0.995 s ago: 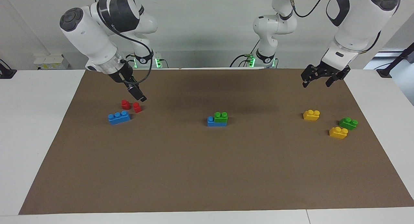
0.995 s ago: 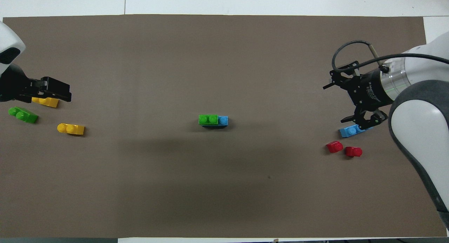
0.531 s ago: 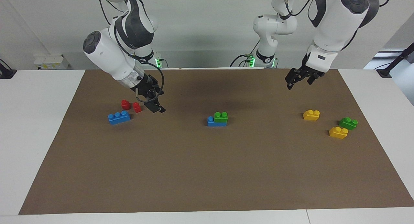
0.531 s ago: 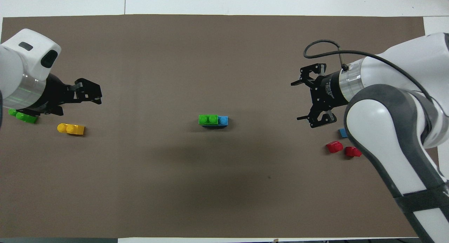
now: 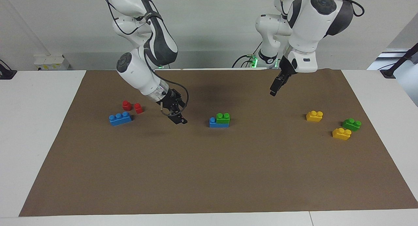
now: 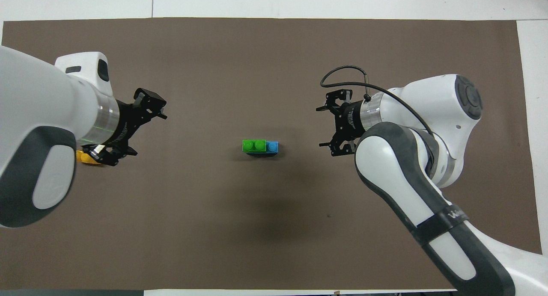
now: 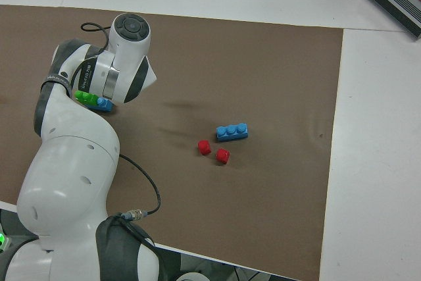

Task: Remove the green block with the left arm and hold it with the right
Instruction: 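Grasp the green brick with the left gripper while the right gripper grasps blue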

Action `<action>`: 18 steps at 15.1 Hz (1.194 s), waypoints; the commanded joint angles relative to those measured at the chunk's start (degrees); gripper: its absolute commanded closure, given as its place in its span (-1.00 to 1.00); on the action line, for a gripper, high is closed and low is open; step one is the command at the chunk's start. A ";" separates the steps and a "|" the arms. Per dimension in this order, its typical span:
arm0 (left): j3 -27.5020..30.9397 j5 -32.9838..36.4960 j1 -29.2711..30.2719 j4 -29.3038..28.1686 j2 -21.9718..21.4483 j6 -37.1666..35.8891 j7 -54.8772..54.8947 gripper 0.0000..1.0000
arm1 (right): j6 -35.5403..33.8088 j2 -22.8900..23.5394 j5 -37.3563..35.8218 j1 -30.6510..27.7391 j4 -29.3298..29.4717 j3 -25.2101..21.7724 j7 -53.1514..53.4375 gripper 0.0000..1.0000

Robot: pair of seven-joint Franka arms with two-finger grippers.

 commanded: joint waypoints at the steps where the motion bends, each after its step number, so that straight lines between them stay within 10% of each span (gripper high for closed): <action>1: 0.92 -0.62 -4.78 -4.15 -0.93 4.93 -15.96 -1.00 | 3.36 0.81 1.95 2.58 -1.63 -0.07 0.87 -0.86; 18: 1.01 0.00 -13.40 -4.15 13.04 20.05 -52.22 -1.00 | 16.36 10.57 10.04 12.08 -1.55 -0.07 2.45 -0.98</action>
